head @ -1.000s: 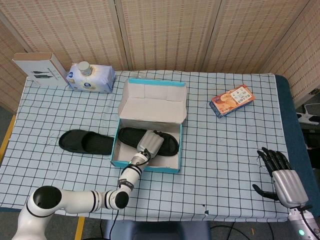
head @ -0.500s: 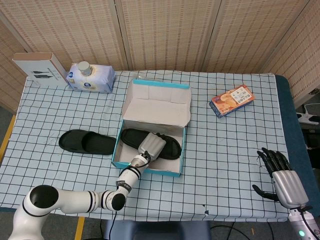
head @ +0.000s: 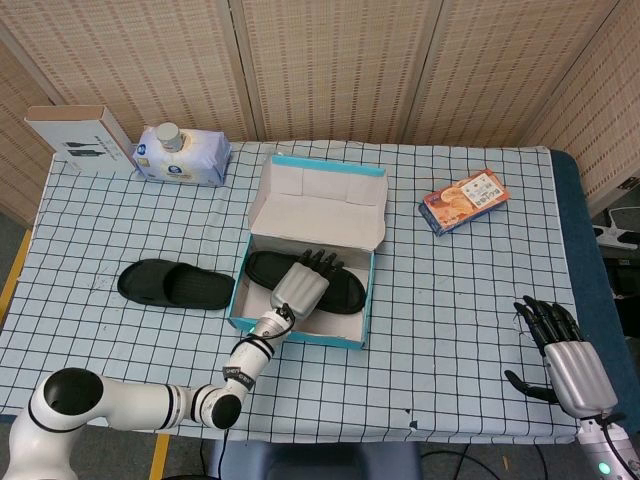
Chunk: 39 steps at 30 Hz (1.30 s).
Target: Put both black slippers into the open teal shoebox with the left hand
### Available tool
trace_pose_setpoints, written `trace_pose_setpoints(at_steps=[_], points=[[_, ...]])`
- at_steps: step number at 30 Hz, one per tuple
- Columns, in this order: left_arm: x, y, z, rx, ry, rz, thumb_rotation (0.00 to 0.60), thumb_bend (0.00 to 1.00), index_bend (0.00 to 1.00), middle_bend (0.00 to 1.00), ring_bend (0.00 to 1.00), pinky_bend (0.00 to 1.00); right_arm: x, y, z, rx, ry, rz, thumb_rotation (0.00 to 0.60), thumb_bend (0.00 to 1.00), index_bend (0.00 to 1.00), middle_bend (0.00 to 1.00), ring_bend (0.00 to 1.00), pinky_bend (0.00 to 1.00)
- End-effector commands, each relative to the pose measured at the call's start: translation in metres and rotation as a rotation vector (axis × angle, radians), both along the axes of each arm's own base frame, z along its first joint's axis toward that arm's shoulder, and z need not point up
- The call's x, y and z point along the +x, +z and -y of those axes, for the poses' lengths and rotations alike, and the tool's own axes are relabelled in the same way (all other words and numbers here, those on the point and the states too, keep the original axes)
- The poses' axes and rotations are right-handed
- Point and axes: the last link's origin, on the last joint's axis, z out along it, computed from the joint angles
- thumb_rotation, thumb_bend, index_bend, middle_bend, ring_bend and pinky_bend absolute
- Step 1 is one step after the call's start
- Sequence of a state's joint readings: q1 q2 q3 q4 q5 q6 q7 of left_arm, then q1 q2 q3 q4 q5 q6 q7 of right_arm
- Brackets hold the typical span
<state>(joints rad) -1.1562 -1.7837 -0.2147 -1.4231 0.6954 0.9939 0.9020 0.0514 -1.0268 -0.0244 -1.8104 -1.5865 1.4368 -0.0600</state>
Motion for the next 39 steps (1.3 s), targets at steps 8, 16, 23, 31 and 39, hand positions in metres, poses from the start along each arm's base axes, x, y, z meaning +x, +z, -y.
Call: trace_pose_setpoints(at_steps=[8, 16, 23, 31, 39], points=[[0.020, 0.051, 0.022, -0.006, -0.063, 0.244, 0.600, 0.42, 0.00, 0.00, 0.00, 0.10, 0.001, 0.001, 0.000, -0.005, 0.007, 0.002, 0.525, 0.15, 0.00, 0.00, 0.00, 0.00], [-0.023, 0.119, 0.034, 0.122, -0.029, 0.208, 0.600, 0.41, 0.00, 0.00, 0.00, 0.10, 0.011, 0.014, -0.011, -0.049, 0.066, 0.035, 0.525, 0.15, 0.00, 0.00, 0.00, 0.00], [-0.088, 0.133, 0.035, 0.141, 0.162, 0.065, 0.600, 0.42, 0.00, 0.00, 0.00, 0.10, 0.055, 0.040, -0.013, -0.053, 0.209, 0.008, 0.524, 0.15, 0.00, 0.00, 0.00, 0.00], [-0.138, 0.139, 0.031, 0.143, 0.312, 0.066, 0.600, 0.42, 0.00, 0.00, 0.00, 0.10, 0.096, 0.048, -0.015, 0.016, 0.269, -0.005, 0.525, 0.15, 0.00, 0.00, 0.00, 0.00], [-0.172, 0.135, 0.024, 0.129, 0.429, 0.032, 0.600, 0.36, 0.00, 0.00, 0.00, 0.09, 0.110, 0.040, -0.026, 0.061, 0.298, 0.003, 0.523, 0.15, 0.00, 0.00, 0.00, 0.00]])
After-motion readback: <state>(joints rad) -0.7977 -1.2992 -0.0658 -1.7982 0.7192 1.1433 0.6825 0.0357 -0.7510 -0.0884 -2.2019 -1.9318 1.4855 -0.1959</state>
